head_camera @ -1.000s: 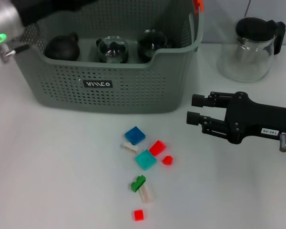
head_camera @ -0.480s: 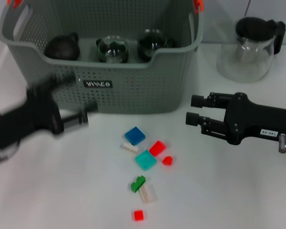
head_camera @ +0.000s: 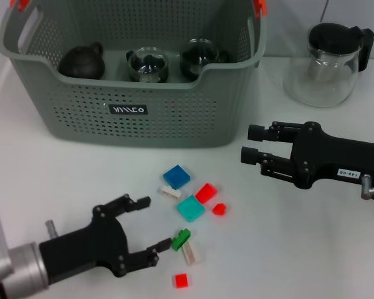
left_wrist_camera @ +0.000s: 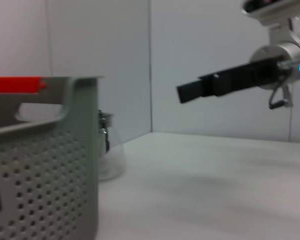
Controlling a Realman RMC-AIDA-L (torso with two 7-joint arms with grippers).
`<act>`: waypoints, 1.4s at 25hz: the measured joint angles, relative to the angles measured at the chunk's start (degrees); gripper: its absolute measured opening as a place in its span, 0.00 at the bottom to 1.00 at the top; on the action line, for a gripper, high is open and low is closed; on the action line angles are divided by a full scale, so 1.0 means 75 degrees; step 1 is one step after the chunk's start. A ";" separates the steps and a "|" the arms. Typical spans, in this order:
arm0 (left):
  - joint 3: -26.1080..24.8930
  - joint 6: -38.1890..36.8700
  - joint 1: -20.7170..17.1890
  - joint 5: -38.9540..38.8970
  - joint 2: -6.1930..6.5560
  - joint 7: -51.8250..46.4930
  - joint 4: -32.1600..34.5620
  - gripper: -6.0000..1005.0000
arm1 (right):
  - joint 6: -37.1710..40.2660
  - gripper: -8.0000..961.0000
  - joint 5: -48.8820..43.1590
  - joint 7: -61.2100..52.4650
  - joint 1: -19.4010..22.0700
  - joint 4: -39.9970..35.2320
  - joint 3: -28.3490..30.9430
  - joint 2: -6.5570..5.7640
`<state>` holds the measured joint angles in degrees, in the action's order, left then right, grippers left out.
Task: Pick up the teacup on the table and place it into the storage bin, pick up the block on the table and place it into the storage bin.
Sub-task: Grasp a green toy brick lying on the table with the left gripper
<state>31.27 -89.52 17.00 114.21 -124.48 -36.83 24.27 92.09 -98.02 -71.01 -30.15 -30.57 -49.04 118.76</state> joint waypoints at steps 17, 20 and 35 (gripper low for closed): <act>-0.0024 0.1476 0.0400 -0.0059 -0.0018 0.2292 -0.1745 0.41 | -0.0002 0.54 0.0019 -0.0118 -0.0012 0.0021 0.0000 -0.0049; -0.0026 0.1655 0.0465 -0.0059 -0.0019 0.2291 -0.1819 0.40 | 0.0001 0.54 0.0019 -0.0119 -0.0012 0.0021 0.0000 -0.0050; -0.0140 0.1913 0.0552 -0.0192 0.0002 0.2235 -0.1889 0.37 | 0.0003 0.54 0.0022 -0.0116 -0.0010 0.0021 0.0000 -0.0063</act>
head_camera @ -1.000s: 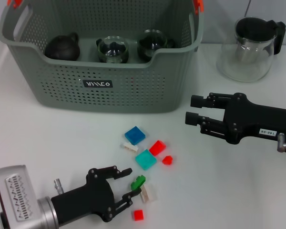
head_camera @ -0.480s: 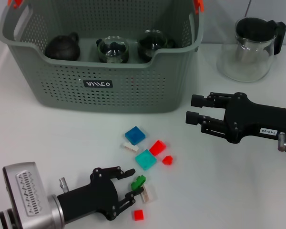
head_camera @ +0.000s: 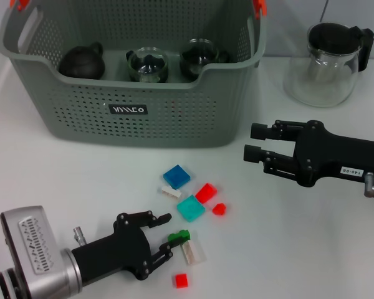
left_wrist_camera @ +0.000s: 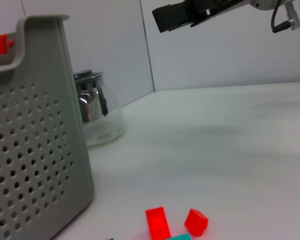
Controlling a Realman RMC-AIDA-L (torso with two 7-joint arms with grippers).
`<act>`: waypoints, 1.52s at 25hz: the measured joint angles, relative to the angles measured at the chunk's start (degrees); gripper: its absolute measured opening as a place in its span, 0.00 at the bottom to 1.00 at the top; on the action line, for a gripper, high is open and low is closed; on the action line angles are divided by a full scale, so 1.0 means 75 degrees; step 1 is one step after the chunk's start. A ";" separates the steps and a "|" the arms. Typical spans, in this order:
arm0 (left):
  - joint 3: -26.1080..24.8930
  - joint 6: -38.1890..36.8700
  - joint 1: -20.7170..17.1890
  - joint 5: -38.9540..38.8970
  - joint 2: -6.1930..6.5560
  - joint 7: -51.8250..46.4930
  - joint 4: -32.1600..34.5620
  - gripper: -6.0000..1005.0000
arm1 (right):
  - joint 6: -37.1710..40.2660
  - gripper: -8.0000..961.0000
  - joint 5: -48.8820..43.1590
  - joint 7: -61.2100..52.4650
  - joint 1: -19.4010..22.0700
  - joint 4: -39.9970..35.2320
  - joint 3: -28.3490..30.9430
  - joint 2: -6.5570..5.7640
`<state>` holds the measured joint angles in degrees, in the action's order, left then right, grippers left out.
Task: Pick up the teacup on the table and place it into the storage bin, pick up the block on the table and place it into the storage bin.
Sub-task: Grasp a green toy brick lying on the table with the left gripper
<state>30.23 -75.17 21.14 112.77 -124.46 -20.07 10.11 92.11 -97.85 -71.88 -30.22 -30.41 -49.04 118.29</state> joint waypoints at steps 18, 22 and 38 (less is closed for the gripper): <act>0.0074 -0.0080 -0.0009 0.0096 0.0007 -0.0242 -0.0162 0.33 | 0.0005 0.54 -0.0025 0.0012 0.0039 0.0000 0.0000 0.0006; 0.0083 0.0011 -0.0006 0.0092 0.0005 -0.0268 -0.0164 0.32 | 0.0000 0.54 -0.0028 0.0011 0.0047 0.0000 0.0000 0.0001; 0.0083 0.0237 0.0081 0.0105 -0.0007 -0.0542 -0.0176 0.23 | -0.0001 0.54 -0.0032 0.0010 0.0049 0.0000 0.0000 0.0001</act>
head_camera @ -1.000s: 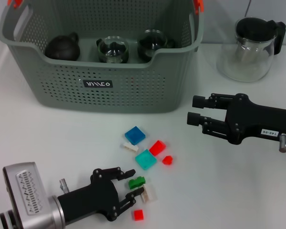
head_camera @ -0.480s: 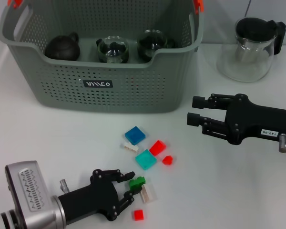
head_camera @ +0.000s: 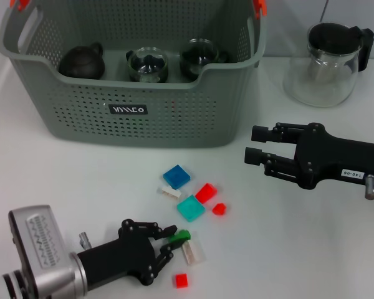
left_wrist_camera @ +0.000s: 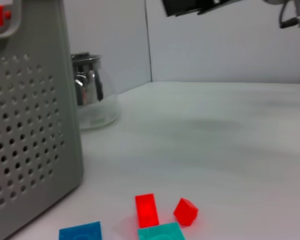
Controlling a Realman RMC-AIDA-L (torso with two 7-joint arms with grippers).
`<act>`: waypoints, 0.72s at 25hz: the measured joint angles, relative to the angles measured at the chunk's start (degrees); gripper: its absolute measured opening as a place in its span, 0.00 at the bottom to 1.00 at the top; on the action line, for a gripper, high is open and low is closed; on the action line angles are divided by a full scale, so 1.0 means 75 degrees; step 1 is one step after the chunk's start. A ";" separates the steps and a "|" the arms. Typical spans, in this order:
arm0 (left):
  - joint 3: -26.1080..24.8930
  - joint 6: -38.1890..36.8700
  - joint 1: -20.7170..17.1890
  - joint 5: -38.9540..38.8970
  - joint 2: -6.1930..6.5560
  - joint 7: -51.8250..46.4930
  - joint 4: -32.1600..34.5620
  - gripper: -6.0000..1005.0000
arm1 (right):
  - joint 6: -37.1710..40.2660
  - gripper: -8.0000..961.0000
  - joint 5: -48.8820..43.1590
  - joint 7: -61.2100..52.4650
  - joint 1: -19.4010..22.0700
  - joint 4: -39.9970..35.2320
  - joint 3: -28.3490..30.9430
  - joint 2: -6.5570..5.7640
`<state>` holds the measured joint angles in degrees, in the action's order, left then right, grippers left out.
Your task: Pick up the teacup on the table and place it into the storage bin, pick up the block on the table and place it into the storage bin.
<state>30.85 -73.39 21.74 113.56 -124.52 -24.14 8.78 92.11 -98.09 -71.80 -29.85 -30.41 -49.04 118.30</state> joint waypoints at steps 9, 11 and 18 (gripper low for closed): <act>0.0060 -0.0246 0.0044 0.0059 0.0053 -0.0516 0.0122 0.16 | 0.0047 0.54 0.0001 0.0000 0.0033 0.0000 0.0000 -0.0006; 0.0033 -0.0615 -0.0049 0.0058 0.0062 -0.0732 0.0348 0.16 | 0.0048 0.54 0.0001 -0.0001 0.0037 -0.0001 0.0000 -0.0010; -0.0537 -0.2303 -0.0395 -0.0003 0.0112 -0.2285 0.1799 0.17 | 0.0048 0.54 0.0000 -0.0001 0.0007 -0.0001 0.0000 -0.0012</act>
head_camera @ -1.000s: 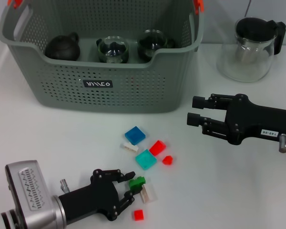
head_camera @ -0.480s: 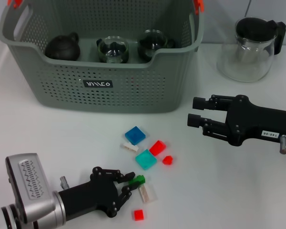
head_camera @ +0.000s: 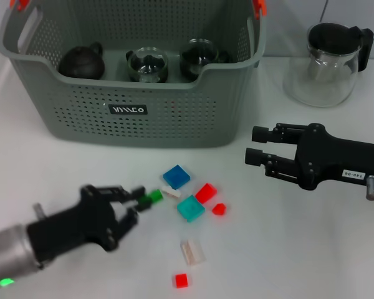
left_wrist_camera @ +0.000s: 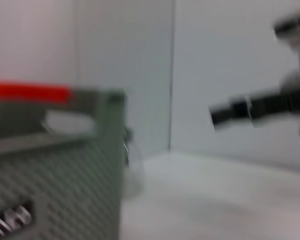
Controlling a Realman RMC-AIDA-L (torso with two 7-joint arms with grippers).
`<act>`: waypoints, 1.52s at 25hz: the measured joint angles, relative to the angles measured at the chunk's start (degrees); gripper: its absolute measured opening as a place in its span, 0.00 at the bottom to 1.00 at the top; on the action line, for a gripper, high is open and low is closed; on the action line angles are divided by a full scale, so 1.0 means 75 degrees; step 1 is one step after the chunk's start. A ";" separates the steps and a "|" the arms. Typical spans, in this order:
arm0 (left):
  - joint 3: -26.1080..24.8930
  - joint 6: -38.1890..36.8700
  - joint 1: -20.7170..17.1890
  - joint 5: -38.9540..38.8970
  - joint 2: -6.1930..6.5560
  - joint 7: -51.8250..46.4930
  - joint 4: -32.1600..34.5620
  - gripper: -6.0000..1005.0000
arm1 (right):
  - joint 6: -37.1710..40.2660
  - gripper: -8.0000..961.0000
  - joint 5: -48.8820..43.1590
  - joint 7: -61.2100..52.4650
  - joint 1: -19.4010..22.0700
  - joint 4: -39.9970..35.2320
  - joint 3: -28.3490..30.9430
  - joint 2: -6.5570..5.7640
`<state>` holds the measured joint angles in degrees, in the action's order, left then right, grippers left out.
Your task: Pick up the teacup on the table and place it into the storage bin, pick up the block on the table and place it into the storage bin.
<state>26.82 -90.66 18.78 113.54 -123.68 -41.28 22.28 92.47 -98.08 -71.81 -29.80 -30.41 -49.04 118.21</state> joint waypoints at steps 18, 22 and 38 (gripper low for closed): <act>-0.1575 -0.0634 0.2515 -0.0709 0.1167 -0.5587 0.1920 0.19 | -0.0050 0.54 0.0000 -0.0011 -0.0061 0.0010 -0.0062 0.0045; 0.0234 0.1266 0.2987 -0.0701 0.1155 -0.6357 0.2173 0.19 | -0.0049 0.54 0.0000 -0.0012 -0.0060 0.0012 -0.0058 0.0048; 0.2843 0.4761 0.3037 -0.0327 0.0597 -0.7446 0.2946 0.21 | -0.0048 0.54 0.0000 -0.0011 -0.0070 0.0012 0.0001 0.0035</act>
<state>48.15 -54.96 41.56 111.09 -119.20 -97.12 44.37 92.11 -98.09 -71.89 -30.33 -30.32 -49.04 118.47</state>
